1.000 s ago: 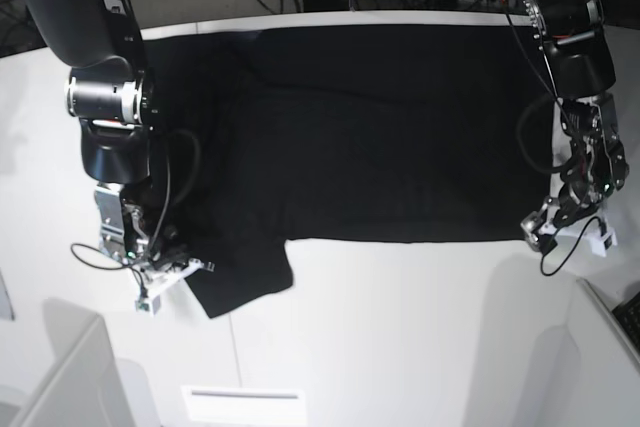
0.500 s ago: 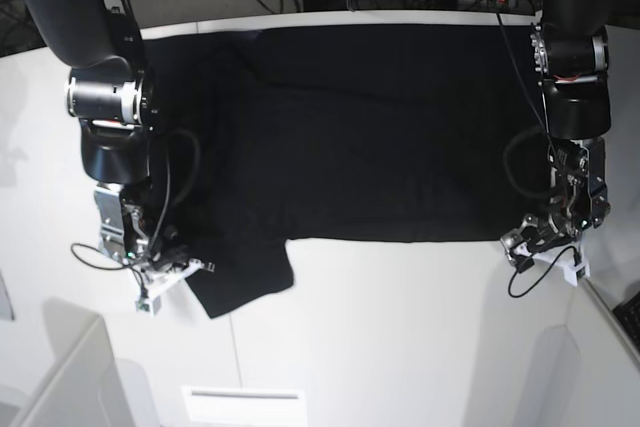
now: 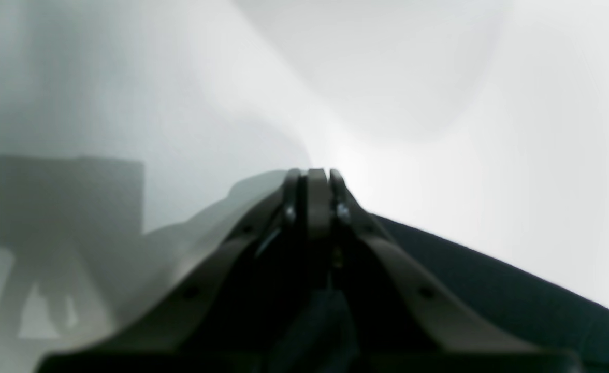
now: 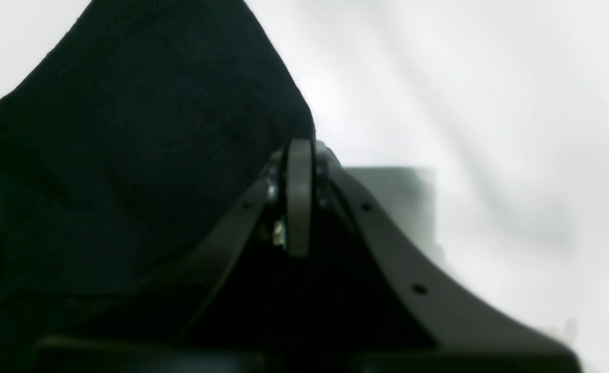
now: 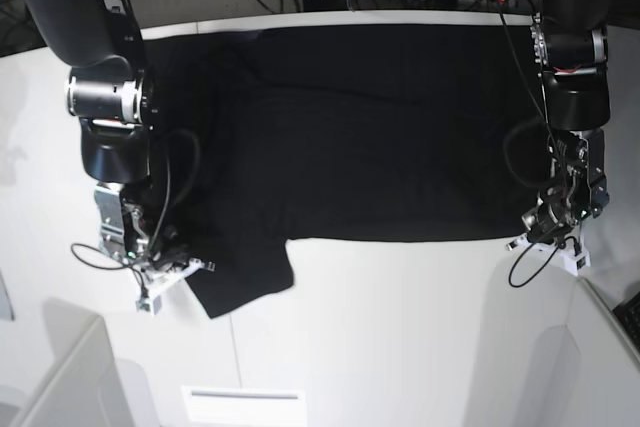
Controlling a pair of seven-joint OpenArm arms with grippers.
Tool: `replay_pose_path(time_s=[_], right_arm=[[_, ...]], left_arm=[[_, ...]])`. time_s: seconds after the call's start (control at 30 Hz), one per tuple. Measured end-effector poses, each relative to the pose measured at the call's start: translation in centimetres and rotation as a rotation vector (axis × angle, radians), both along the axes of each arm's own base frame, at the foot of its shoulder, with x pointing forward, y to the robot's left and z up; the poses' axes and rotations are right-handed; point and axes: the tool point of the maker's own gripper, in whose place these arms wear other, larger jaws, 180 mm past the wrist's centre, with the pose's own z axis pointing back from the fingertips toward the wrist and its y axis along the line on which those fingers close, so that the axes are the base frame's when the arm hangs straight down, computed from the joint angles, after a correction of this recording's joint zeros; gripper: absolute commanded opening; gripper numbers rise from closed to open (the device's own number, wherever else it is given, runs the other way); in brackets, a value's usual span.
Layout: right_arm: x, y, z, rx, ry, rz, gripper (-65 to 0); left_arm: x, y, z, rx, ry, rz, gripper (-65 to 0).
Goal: Fold the T-shirt properly
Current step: 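Move the left gripper to the other hem corner and grasp it, then lift the hem with both grippers and fold it over onto the shoulders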
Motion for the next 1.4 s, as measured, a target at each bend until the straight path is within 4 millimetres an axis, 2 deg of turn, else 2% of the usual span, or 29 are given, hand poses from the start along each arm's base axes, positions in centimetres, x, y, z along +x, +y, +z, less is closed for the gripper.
replay_pose_path(time_s=[0.2,0.43,0.63,0.77,0.87,1.0,1.07,1.2,1.33,1.4], right_arm=[[-1.9,-0.2,0.7,-0.053,-0.060,0.029,-65.0],[-2.2,0.1,4.1,-0.084,-0.205,0.056,-65.0],[-3.7,0.4,4.7,-0.100,-0.199,0.075,-65.0],[-3.5,0.7,6.8,-0.107,-0.256,0.086,-65.0],[-4.0,0.7,7.3,-0.117,-0.245,0.095,-65.0],[-5.1,1.0,7.8,-0.120,-0.250,0.103,-65.0],[-5.7,0.3,8.3,-0.108,-0.264,0.069,-65.0],[-7.1,-1.9,8.2,-0.126,-0.223,0.021,-65.0],[-8.6,-2.4,8.6,-0.133,-0.232,0.009,-65.0],[-9.4,-2.3,8.7,-0.140,-0.236,0.013,-65.0]], left_arm=[[-1.3,-2.6,0.7,0.005,-0.018,-0.090,-65.0],[-2.1,-4.2,2.2,0.029,-0.074,-0.153,-65.0],[-3.7,-2.6,4.6,0.053,-0.150,-0.108,-65.0],[-4.7,-3.8,5.0,0.053,-0.162,-0.143,-65.0],[-6.1,-4.2,5.0,0.024,-0.117,-0.150,-65.0],[-6.4,-3.5,8.7,0.049,-0.193,-0.129,-65.0],[-6.9,-4.4,9.7,0.048,-0.203,-0.159,-65.0],[-8.8,-5.6,9.6,0.051,-0.159,-0.203,-65.0],[-9.7,-6.6,10.7,0.072,-0.180,-0.239,-65.0],[-10.6,-6.8,10.3,0.075,-0.164,-0.248,-65.0]])
